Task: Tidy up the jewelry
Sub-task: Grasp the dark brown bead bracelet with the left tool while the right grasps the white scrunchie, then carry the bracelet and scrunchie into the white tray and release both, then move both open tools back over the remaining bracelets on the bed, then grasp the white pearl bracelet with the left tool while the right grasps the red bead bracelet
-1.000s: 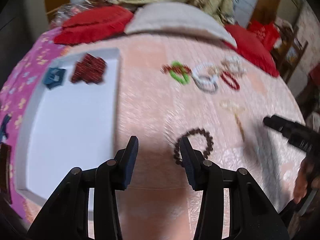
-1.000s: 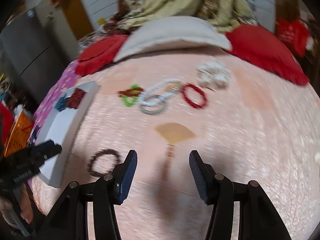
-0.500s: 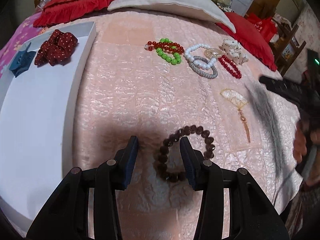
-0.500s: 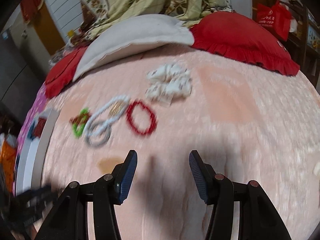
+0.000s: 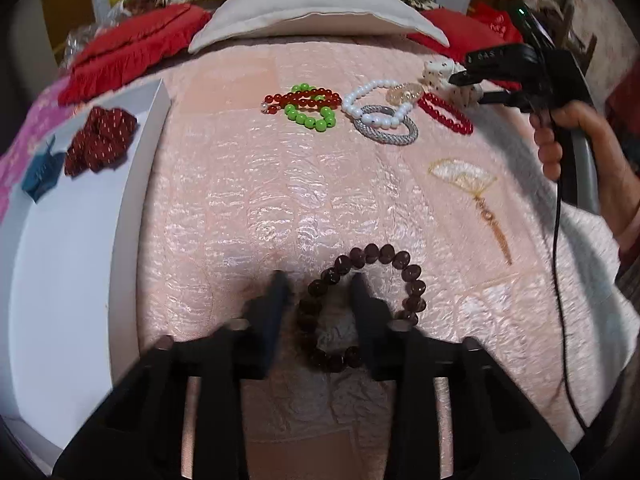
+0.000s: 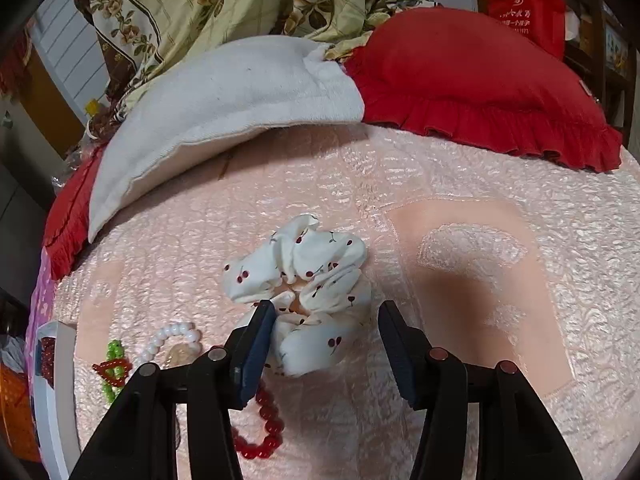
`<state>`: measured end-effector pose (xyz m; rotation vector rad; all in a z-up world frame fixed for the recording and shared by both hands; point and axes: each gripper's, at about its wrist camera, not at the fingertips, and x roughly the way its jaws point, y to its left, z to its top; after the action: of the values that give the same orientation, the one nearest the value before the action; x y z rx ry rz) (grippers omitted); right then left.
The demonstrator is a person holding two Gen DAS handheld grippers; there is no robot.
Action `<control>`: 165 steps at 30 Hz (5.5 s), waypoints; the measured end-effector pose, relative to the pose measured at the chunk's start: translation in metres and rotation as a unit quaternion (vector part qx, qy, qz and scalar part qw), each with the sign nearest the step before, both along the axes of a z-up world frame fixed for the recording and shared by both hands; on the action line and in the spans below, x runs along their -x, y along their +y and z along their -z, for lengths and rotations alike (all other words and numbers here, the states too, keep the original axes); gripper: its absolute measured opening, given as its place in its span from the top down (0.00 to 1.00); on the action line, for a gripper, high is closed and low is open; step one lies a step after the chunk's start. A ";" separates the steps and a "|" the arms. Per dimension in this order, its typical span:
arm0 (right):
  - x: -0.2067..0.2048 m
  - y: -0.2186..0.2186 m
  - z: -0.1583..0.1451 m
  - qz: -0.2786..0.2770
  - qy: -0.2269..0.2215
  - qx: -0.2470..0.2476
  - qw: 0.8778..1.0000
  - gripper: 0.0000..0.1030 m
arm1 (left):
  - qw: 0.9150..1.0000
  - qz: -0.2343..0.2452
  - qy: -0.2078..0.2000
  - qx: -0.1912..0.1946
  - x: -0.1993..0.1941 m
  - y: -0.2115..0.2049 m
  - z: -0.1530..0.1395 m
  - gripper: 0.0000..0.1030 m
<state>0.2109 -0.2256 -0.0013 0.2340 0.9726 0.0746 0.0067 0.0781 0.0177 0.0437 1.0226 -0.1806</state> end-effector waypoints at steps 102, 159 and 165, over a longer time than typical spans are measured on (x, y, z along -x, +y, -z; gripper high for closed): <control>0.212 0.172 -0.041 -0.165 -0.065 0.130 0.975 0.58 | 0.971 -0.199 -0.134 -0.007 0.019 0.156 -0.071 0.68; 0.058 0.031 0.019 -0.098 -0.071 0.045 0.992 0.78 | 0.998 0.054 0.039 -0.020 -0.205 -0.078 -0.002 0.68; 0.057 0.039 0.019 -0.108 -0.072 0.063 0.990 0.78 | 0.998 0.058 0.026 -0.030 -0.208 -0.084 -0.002 0.77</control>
<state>0.1534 -0.1869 -0.0204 0.0059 0.8533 0.2250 0.2147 -0.0056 0.0201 0.1541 1.0787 -0.2583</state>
